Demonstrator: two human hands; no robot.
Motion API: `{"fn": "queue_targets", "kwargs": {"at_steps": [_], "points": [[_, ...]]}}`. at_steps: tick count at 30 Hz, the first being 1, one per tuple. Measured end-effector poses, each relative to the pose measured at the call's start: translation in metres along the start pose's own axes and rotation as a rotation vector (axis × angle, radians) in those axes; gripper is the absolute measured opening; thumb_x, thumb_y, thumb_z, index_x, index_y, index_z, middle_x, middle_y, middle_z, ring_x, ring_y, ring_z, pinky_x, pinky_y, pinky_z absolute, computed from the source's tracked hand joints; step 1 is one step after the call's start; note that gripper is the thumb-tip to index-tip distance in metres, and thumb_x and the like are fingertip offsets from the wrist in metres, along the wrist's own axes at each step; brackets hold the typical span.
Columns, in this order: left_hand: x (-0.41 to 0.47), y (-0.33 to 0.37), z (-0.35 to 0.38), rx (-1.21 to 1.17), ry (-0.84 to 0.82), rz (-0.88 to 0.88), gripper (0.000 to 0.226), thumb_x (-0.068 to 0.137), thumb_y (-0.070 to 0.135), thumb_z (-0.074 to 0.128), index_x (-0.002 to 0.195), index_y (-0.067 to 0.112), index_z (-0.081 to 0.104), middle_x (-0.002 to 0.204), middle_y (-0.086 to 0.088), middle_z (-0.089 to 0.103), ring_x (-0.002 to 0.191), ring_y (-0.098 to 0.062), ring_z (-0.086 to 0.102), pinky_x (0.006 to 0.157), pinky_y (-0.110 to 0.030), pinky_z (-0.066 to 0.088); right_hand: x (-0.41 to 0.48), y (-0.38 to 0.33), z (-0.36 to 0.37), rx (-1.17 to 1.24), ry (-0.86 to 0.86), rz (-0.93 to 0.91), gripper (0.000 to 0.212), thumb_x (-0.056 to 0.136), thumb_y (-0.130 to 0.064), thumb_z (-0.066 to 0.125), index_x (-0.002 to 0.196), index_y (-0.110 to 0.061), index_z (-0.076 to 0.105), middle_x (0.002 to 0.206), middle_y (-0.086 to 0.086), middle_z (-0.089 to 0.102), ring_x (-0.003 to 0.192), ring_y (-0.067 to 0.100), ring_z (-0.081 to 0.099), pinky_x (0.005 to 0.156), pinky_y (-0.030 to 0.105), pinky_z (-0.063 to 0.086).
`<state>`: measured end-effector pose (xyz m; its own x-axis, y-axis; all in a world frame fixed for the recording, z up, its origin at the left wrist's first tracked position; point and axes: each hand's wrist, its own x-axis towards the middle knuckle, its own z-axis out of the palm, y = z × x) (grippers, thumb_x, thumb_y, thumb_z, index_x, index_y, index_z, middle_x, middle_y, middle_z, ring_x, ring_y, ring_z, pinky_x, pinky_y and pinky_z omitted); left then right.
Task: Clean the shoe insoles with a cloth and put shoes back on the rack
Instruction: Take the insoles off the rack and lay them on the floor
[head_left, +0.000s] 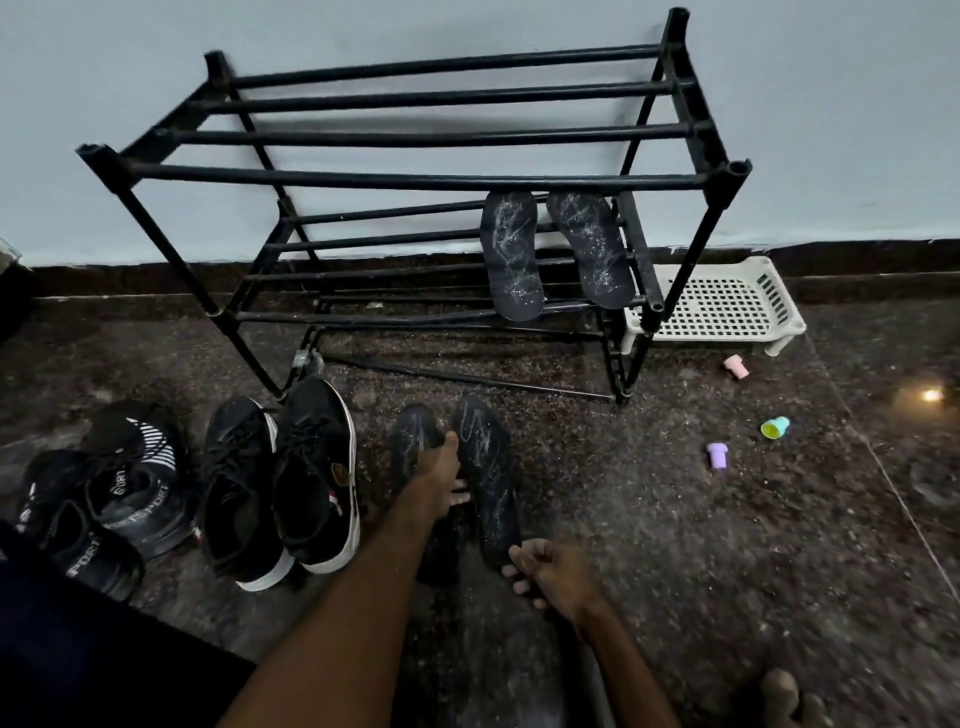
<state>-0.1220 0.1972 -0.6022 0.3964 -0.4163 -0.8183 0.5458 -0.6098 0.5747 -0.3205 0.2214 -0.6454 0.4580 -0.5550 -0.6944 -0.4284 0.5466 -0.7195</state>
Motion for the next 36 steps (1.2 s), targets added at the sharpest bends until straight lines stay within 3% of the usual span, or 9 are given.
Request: {"fn": "queue_targets", "kwargs": {"at_steps": [3,7,11,13,17,22,30,33,36], "points": [[-0.001,-0.006,-0.003,0.050,0.037,0.033,0.055,0.103,0.038,0.044,0.147,0.005,0.038,0.148,-0.018,0.043,0.124,-0.040,0.051,0.081,-0.042,0.049,0.000,0.003,0.000,-0.261,0.024,0.039,0.032,0.101,-0.035,0.051,0.082,-0.011,0.062,0.068,0.000,0.069,0.043,0.006,0.051,0.039,0.019,0.036],[-0.014,-0.003,-0.013,0.059,0.150,0.161,0.037,0.102,0.020,0.052,0.129,-0.005,0.055,0.095,-0.012,0.062,0.079,-0.028,0.060,0.069,-0.038,0.052,0.002,-0.002,-0.007,-0.678,0.162,0.028,0.050,0.095,-0.053,0.049,0.080,-0.010,0.068,0.071,0.003,0.072,0.059,0.016,0.066,0.067,0.028,0.056],[-0.046,0.028,-0.017,-0.191,-0.009,0.237,0.035,0.104,0.016,0.044,0.136,0.001,0.049,0.128,-0.014,0.062,0.095,-0.033,0.065,0.073,-0.043,0.056,-0.003,-0.053,0.001,-0.289,0.139,-0.098,0.040,0.099,-0.041,0.052,0.077,-0.010,0.066,0.069,0.006,0.071,0.048,0.014,0.057,0.052,0.025,0.047],[-0.067,0.050,-0.021,-0.253,-0.092,0.315,0.036,0.105,0.018,0.044,0.137,0.004,0.049,0.128,-0.012,0.064,0.100,-0.032,0.067,0.075,-0.045,0.057,-0.010,-0.094,0.005,-0.084,0.143,-0.171,0.033,0.101,-0.034,0.050,0.084,-0.010,0.065,0.072,0.006,0.068,0.049,0.012,0.053,0.046,0.021,0.038],[-0.103,0.087,-0.035,-0.350,-0.188,0.404,0.032,0.106,0.023,0.041,0.131,0.008,0.053,0.126,-0.009,0.066,0.099,-0.028,0.068,0.075,-0.043,0.056,-0.008,-0.178,0.002,0.089,0.207,-0.304,0.033,0.103,-0.034,0.046,0.096,-0.008,0.064,0.084,0.007,0.069,0.059,0.013,0.056,0.049,0.023,0.040],[-0.115,0.095,-0.054,-0.381,-0.222,0.409,0.034,0.107,0.027,0.039,0.131,0.010,0.056,0.123,-0.006,0.068,0.100,-0.026,0.068,0.075,-0.041,0.055,0.017,-0.249,0.003,0.182,0.304,-0.230,0.036,0.101,-0.043,0.048,0.088,-0.011,0.062,0.078,0.003,0.069,0.058,0.013,0.059,0.049,0.022,0.043],[-0.111,0.079,-0.078,-0.338,-0.226,0.353,0.036,0.107,0.027,0.039,0.135,0.011,0.054,0.126,-0.006,0.066,0.106,-0.028,0.065,0.085,-0.045,0.053,0.029,-0.244,0.011,0.325,0.379,-0.270,0.023,0.102,-0.017,0.048,0.082,-0.015,0.059,0.066,-0.001,0.067,0.041,0.004,0.051,0.036,0.015,0.035],[-0.108,0.073,-0.068,-0.336,-0.220,0.325,0.038,0.107,0.027,0.039,0.137,0.008,0.051,0.130,-0.008,0.063,0.106,-0.030,0.063,0.092,-0.048,0.052,-0.006,-0.216,0.022,0.359,0.324,-0.302,0.022,0.101,-0.015,0.048,0.083,-0.012,0.062,0.061,-0.004,0.069,0.040,0.001,0.053,0.038,0.015,0.036],[-0.103,0.064,-0.043,-0.303,-0.244,0.271,0.044,0.106,0.031,0.039,0.143,0.007,0.046,0.136,-0.010,0.059,0.114,-0.033,0.060,0.084,-0.045,0.052,-0.041,-0.180,0.027,0.350,0.294,-0.318,0.022,0.100,-0.014,0.049,0.085,-0.011,0.065,0.073,0.002,0.070,0.050,0.006,0.055,0.045,0.019,0.036]]}}
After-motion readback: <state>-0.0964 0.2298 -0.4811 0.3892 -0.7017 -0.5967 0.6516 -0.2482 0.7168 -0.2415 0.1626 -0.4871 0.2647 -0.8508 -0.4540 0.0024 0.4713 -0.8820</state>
